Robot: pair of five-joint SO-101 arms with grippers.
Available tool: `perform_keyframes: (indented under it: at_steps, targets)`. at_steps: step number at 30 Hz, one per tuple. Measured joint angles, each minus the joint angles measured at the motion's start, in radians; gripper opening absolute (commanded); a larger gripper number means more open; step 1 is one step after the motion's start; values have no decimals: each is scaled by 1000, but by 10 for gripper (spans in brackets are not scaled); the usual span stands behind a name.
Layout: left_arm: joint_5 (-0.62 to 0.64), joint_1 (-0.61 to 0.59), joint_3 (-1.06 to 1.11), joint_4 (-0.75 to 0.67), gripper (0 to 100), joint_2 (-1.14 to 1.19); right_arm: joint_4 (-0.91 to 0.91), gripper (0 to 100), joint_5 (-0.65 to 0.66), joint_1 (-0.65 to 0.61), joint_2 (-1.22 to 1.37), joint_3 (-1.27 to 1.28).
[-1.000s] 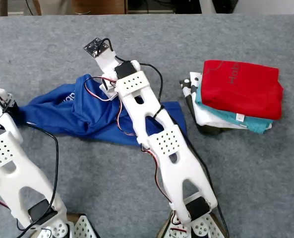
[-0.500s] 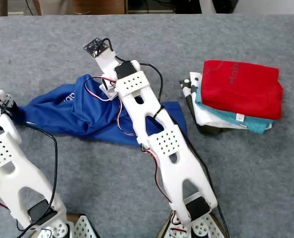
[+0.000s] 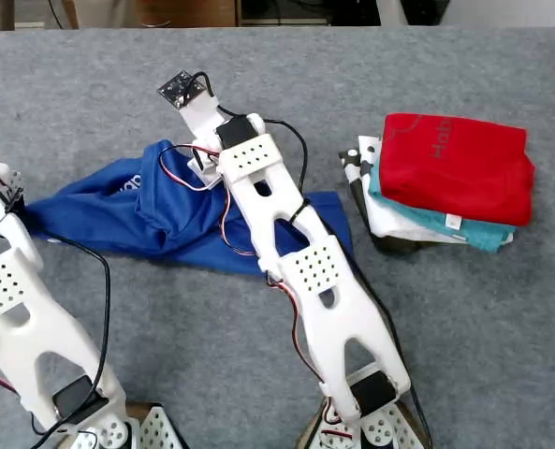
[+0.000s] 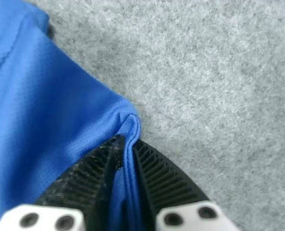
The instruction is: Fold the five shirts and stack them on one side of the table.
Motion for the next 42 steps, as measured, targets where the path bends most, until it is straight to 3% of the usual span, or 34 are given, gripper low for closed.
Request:
perform_keyframes:
  at_steps: [4, 11, 18, 21, 29, 36, 39, 42]
  targets:
    - [-72, -3, -101, 117, 17, -3, 0, 23, 0, 0, 0, 0]
    - [-186, -86, -123, 143, 17, -135, 106, 31, 0, -2, 0, -55]
    - [-322, -215, 61, 143, 17, -419, 385, 251, -51, -2, -5, -379]
    - [-368, -267, 144, 143, 17, -545, 419, 289, -55, -2, -51, -385]
    - [-568, -440, 218, 143, 17, -907, 425, 275, -60, -43, -313, -408]
    - [-717, -446, 580, 141, 18, -1069, 350, 66, -64, -264, -267, -330]
    - [-738, -443, 758, 78, 18, -1079, 253, 145, -64, -304, -163, -249]
    - [-766, -463, 867, 0, 18, -1115, 222, 300, -78, -322, -64, -232]
